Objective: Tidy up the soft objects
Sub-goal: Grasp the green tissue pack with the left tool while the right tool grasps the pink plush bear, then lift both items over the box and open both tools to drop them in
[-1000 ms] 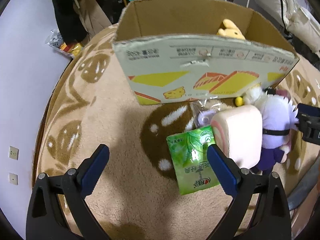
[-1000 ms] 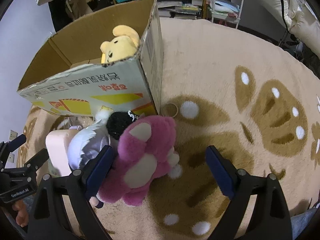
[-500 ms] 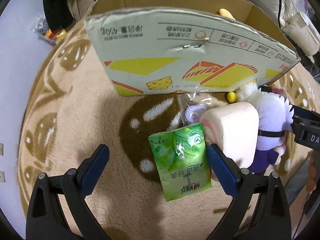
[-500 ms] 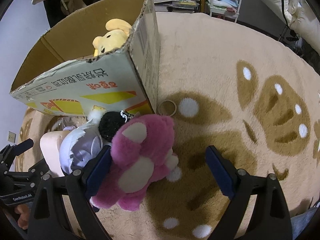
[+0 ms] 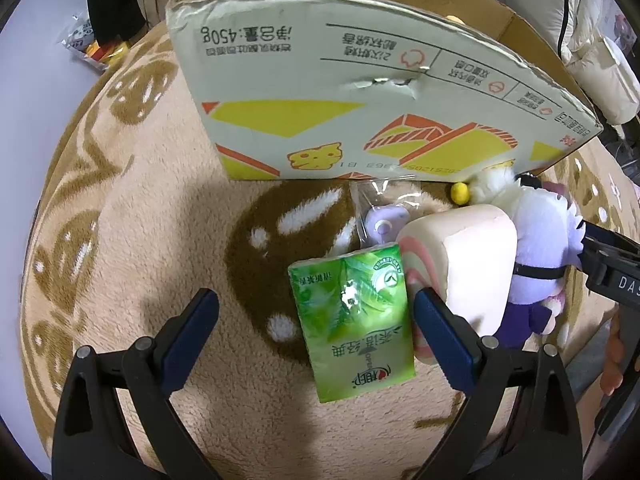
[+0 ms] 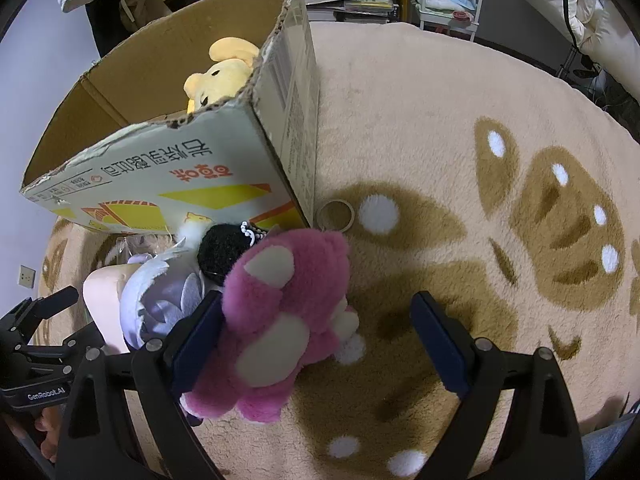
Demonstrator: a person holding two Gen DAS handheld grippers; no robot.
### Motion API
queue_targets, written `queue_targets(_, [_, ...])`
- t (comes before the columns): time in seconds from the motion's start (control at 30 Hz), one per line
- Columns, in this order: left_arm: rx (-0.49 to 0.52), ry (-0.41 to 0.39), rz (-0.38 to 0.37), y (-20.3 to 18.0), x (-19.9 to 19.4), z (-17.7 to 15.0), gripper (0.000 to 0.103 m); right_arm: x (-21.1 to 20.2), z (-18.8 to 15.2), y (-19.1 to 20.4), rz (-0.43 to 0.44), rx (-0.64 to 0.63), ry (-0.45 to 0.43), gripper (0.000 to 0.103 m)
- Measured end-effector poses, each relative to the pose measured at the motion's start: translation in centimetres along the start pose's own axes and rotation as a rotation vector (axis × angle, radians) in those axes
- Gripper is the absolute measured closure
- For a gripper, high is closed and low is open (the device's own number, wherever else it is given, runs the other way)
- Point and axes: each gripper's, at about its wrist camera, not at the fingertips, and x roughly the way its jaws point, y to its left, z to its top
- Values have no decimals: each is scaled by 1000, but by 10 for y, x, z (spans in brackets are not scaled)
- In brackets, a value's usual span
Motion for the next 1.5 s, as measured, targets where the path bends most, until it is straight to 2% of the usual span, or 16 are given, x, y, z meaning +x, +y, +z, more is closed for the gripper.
queue_targets(0.1, [12,-4,21,-2,1,-2,6,1,0,-1,3,2,1,6])
queue_targets(0.3, [-28,10,-12,4,4,-1,8,6,-1,-4,17,20,13,7])
queue_targets(0.43, [-51,23,-70,10,3,-3,20,10,-1,-5,78,51,34,24])
queue_targets(0.5, [-59,26,-78,12,3,-4,22,11,-3,-5,102,66,38,32])
queue_targets(0.67, [-63,33,-83,11,6,-7,23,12,-5,-2,90,56,30,32])
queue_targets(0.8, [-68,38,-106,8,10,-8,36,15,-7,2,86,49,25,33])
queue_targets(0.83, [-62,35,-109,7,10,-9,44,15,-7,2,86,44,24,33])
queue_targets(0.93, [-64,28,-99,5,7,-11,47,12,-11,8,78,35,15,34])
queue_targets(1.13, [-44,-18,-34,1,-2,-20,49,4,-21,20,48,7,-26,40])
queue_targets(1.17, [-43,-31,-21,0,-6,-21,49,0,-24,22,49,-1,-36,48])
queue_targets(1.37, [-71,-130,35,4,-29,-31,49,-16,-33,34,21,-30,-92,50])
queue_targets(1.5, [-119,-211,62,9,-53,-35,49,-35,-37,27,27,-22,-155,50])
